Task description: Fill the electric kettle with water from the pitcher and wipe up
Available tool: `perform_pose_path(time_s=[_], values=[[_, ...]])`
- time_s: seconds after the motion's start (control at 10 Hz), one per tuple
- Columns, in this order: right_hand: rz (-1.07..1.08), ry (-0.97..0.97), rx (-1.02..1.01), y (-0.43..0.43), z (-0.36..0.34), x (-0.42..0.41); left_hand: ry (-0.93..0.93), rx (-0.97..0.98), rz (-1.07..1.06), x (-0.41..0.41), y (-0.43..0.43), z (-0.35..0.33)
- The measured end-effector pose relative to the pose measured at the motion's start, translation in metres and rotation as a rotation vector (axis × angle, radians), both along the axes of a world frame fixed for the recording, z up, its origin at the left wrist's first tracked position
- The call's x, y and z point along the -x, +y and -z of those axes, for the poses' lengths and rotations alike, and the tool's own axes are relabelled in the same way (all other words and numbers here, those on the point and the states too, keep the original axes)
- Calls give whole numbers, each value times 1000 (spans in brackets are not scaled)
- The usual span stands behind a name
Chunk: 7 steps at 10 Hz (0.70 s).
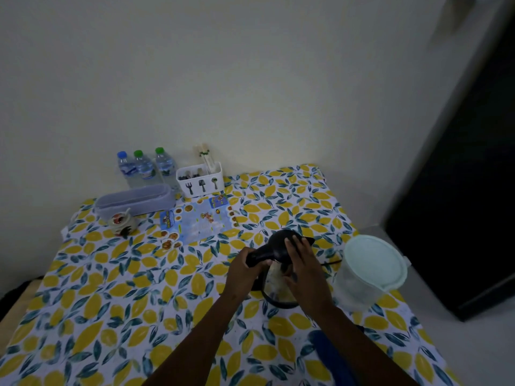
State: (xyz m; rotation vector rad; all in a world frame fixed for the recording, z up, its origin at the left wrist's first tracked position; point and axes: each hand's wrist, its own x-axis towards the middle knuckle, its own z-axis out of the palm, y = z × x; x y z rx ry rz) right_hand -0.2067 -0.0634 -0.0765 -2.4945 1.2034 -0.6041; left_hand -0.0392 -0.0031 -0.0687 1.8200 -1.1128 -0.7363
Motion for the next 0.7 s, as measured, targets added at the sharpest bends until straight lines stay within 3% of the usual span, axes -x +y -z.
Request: perform_pose_path(time_s=[0.4,0.7], values=[[12,-34,45,0,6,-3,-147,-26,54,-6,-1,7],[-18,14,199,-9,-12,-15,-461,17,103,-41,28,-16]])
